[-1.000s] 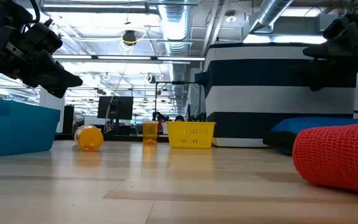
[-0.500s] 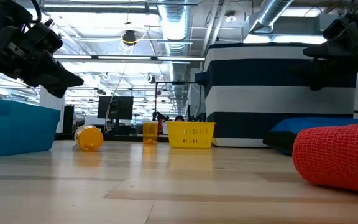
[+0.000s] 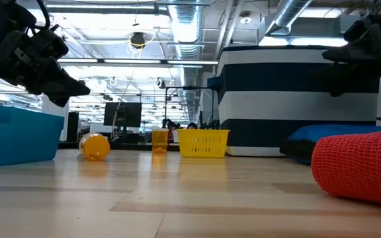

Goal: Pick & place medical supplies in basket/bin
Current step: Put the blue bandage into the blue bin

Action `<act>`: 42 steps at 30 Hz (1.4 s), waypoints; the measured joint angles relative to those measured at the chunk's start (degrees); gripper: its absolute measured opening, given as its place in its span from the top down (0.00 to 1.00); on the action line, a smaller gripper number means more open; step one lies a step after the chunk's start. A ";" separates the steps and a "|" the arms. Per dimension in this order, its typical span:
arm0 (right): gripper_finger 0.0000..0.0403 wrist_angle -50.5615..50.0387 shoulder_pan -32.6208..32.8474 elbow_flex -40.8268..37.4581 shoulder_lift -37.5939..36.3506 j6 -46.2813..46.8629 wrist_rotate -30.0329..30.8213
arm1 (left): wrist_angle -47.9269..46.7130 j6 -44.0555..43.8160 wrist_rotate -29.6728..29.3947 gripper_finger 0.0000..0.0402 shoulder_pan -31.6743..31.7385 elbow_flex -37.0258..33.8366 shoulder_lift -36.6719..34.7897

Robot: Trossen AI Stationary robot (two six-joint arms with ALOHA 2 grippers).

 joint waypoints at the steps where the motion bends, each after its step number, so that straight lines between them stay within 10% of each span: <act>1: 0.36 0.00 0.00 0.00 0.00 0.00 -0.01 | -0.09 0.03 -0.12 1.00 0.00 0.00 0.14; 42: 0.36 0.00 0.00 0.02 0.00 0.00 -0.02 | 1.24 -8.58 0.29 1.00 0.01 0.01 0.35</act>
